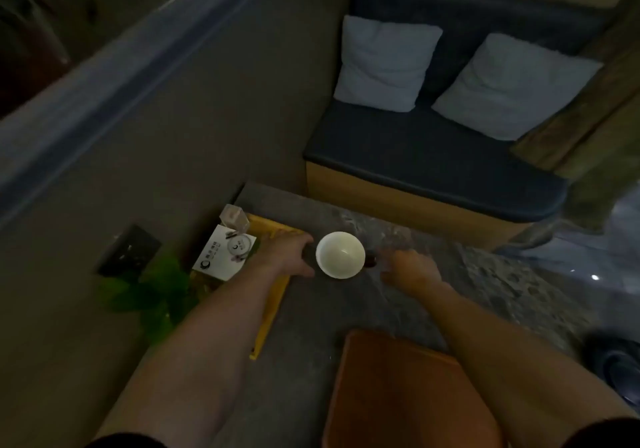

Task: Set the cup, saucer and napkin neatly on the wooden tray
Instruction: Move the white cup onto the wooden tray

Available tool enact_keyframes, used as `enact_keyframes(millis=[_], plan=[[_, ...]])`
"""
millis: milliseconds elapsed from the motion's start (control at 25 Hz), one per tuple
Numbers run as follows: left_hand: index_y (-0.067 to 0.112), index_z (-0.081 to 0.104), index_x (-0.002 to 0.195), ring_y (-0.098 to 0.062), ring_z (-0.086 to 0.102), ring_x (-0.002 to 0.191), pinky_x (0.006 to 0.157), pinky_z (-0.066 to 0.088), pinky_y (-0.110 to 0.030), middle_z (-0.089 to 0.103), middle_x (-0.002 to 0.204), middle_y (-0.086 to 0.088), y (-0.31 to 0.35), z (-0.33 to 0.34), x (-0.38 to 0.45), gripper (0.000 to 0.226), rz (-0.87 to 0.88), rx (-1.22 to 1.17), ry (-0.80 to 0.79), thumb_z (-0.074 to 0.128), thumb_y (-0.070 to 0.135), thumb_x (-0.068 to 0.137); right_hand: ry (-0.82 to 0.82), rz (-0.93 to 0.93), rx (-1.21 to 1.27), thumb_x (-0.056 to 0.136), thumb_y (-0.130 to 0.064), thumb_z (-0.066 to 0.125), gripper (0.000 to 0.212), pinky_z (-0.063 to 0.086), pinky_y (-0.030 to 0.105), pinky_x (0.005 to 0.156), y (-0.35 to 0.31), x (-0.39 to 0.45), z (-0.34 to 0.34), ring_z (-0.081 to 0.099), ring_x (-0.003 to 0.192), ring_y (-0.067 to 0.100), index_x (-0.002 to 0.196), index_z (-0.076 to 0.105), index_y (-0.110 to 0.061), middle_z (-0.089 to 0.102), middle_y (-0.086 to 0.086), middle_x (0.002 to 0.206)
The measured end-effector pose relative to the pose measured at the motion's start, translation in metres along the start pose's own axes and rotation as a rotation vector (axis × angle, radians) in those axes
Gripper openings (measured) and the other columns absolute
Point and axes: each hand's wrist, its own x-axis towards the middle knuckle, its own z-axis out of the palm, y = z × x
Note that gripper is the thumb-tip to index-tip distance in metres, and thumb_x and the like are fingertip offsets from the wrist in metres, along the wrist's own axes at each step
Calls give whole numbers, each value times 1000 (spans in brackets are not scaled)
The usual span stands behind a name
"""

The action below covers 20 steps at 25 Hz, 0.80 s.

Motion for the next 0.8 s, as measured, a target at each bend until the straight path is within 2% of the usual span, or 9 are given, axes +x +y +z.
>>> enact_keyframes(millis=[80, 200, 280, 480, 640, 800], plan=[[34, 31, 144, -28, 30, 138, 109, 22, -53, 40, 149, 0, 2, 2, 7, 96, 19, -2, -30, 76, 59, 63, -23, 3, 4, 89, -33, 56, 38, 50, 43, 87, 0, 13, 1, 63, 99, 25, 127, 51, -36, 66, 5, 113], [39, 21, 145, -27, 26, 139, 113, 14, -56, 37, 149, 0, 6, 15, 16, 107, 62, -44, -14, 77, 61, 57, -47, 1, -4, 90, -33, 54, 35, 48, 47, 93, 2, 25, 9, 61, 104, 27, 125, 52, -36, 65, 4, 117], [41, 20, 144, -27, 30, 137, 112, 17, -55, 40, 147, 1, 8, 19, 19, 109, 62, -92, -3, 77, 63, 54, -30, -15, 38, 91, -34, 52, 28, 46, 47, 92, 3, 32, 15, 61, 104, 28, 119, 57, -36, 66, 4, 115], [42, 25, 137, -25, 38, 132, 108, 27, -55, 47, 140, 5, 21, 28, 17, 104, 49, -194, 63, 81, 60, 50, 4, -32, 139, 89, -37, 58, 15, 49, 35, 72, 5, 41, 21, 63, 94, 23, 103, 64, -38, 69, -1, 106], [36, 15, 145, -30, 29, 138, 111, 23, -58, 36, 148, -3, 29, 36, 13, 115, -8, -270, 57, 82, 58, 55, -9, 5, 220, 88, -31, 63, 17, 55, 41, 79, 8, 41, 25, 62, 94, 19, 105, 67, -33, 69, -3, 103], [37, 6, 148, -36, 23, 140, 112, 19, -60, 29, 151, -10, 36, 40, 13, 119, -67, -302, 39, 84, 50, 60, -10, 17, 245, 88, -29, 64, 17, 56, 41, 79, 8, 37, 29, 63, 90, 17, 104, 67, -29, 69, -1, 99]])
